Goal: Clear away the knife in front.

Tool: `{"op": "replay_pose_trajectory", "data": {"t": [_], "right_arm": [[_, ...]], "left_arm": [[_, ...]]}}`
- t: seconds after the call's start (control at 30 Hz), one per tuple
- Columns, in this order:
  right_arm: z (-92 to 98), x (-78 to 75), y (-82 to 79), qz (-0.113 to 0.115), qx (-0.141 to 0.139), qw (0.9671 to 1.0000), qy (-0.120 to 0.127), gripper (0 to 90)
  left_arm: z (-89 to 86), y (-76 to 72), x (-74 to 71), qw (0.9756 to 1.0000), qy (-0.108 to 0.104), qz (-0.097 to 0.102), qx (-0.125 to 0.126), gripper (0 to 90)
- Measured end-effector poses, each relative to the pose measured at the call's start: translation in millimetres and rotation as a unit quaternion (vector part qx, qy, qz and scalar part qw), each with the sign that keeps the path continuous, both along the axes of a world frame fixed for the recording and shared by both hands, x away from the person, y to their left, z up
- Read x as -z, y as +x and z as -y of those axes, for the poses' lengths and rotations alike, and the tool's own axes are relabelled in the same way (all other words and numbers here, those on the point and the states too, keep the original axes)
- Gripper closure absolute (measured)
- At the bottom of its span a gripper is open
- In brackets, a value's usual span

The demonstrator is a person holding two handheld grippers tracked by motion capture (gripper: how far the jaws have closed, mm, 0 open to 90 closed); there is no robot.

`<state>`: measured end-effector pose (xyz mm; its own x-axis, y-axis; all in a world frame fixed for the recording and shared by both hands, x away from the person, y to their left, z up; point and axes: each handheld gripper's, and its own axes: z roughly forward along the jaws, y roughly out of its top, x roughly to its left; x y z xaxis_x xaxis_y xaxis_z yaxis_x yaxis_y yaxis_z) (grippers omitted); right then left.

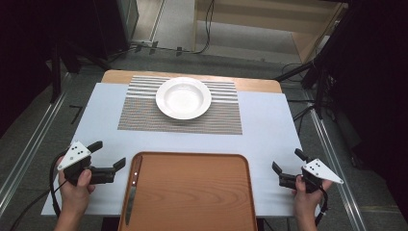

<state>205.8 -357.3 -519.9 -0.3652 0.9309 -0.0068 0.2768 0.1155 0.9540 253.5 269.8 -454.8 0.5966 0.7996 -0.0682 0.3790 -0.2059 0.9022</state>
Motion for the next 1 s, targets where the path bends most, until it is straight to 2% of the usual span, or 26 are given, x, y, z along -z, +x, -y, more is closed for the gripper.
{"op": "replay_pose_trajectory", "data": {"t": [0.53, 0.8, 1.0], "right_arm": [[0.0, 0.3, 0.3, -0.002, 0.006, 1.0000, 0.001, 0.0], [0.1, 0.4, 0.6, -0.002, 0.007, 1.0000, -0.002, 0.0], [0.3, 0.4, 0.6, -0.002, 0.009, 1.0000, -0.001, 0.0]], "left_arm": [[-43.3, 8.0, 9.6, 0.9993, 0.000, -0.005, -0.038, 0.0], [-65.2, 11.9, 14.0, 0.9988, -0.010, -0.002, -0.047, 0.0], [-73.1, 14.9, 25.4, 0.9986, -0.022, -0.007, -0.049, 0.0]]}}
